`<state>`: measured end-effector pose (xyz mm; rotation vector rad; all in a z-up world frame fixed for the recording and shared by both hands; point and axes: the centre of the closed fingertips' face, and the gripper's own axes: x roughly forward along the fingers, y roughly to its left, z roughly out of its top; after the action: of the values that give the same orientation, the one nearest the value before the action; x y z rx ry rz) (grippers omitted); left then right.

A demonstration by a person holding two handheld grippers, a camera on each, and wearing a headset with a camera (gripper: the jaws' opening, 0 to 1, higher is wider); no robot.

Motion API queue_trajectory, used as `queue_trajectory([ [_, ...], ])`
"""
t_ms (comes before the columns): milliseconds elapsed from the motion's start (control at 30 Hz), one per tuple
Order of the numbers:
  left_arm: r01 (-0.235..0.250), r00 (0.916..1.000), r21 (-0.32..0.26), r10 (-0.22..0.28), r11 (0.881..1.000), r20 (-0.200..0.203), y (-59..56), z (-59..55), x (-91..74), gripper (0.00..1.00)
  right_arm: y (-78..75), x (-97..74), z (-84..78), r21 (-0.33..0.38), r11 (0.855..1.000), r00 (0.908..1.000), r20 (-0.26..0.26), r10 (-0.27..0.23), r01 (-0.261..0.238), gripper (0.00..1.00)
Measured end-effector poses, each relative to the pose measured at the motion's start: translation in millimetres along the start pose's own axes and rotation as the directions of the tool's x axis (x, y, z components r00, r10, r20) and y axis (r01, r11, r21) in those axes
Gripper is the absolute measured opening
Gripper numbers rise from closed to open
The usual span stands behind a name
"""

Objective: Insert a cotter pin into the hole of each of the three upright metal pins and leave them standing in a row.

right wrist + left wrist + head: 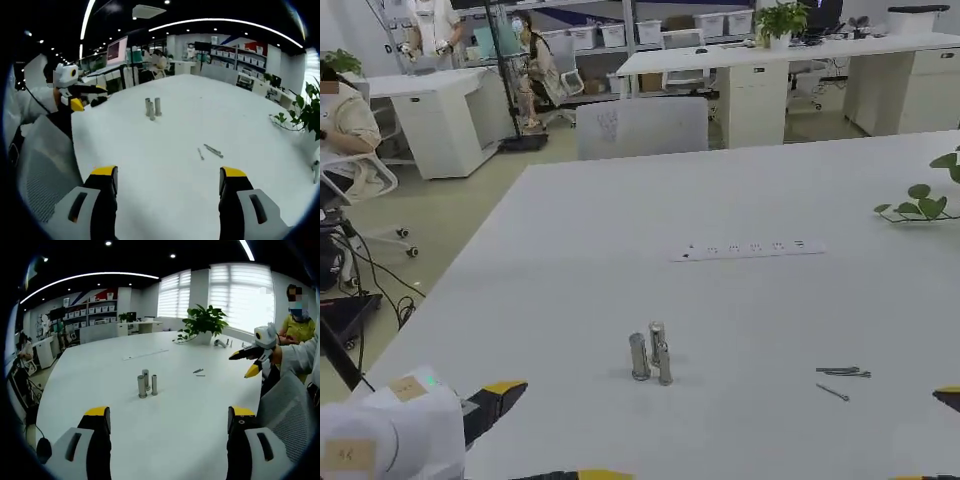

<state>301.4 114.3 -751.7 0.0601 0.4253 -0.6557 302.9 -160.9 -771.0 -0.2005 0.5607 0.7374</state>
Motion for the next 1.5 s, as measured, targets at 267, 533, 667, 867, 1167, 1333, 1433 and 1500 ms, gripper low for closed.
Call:
queue_trajectory([
  [267,0.0,1.0,-0.001,0.0,1.0,-0.002,-0.1,-0.6,0.2,0.98,-1.0,-0.5,-0.2,0.002,1.0,1.0,-0.001,-0.001,0.001,0.85],
  [533,-0.001,1.0,-0.002,0.001,1.0,-0.001,0.0,0.1,0.2,0.98,-1.4,-0.1,-0.4,0.001,1.0,1.0,-0.004,0.0,0.0,0.85],
  [667,-0.001,1.0,-0.002,0.001,1.0,-0.002,-0.3,0.0,-0.1,0.98,-1.6,-0.4,0.1,0.0,1.0,1.0,-0.003,0.0,0.0,0.85],
  [867,-0.003,1.0,-0.005,0.003,1.0,0.002,-0.1,0.1,-0.9,0.98,-1.5,-1.0,-0.7,0.001,1.0,1.0,-0.005,-0.001,0.001,0.85],
  [1167,-0.001,1.0,-0.004,0.001,1.0,-0.005,0.3,-2.0,-0.7,0.98,-1.9,-1.0,-2.2,0.005,1.0,1.0,-0.006,-0.003,0.003,0.85],
  [1333,-0.003,1.0,-0.006,0.003,1.0,-0.004,2.4,-1.5,-0.4,0.97,-2.4,-0.6,-2.6,0.005,1.0,1.0,-0.008,-0.004,0.004,0.85],
  [1433,-0.003,1.0,-0.005,0.003,1.0,-0.004,3.9,-1.6,-0.2,0.97,-2.8,-0.3,-2.8,0.007,1.0,1.0,-0.009,-0.004,0.004,0.85],
  [1500,-0.004,1.0,-0.006,0.004,1.0,-0.005,3.8,-1.9,-0.1,0.97,-2.9,-0.1,-2.8,0.006,1.0,0.9999,-0.009,-0.004,0.004,0.85],
])
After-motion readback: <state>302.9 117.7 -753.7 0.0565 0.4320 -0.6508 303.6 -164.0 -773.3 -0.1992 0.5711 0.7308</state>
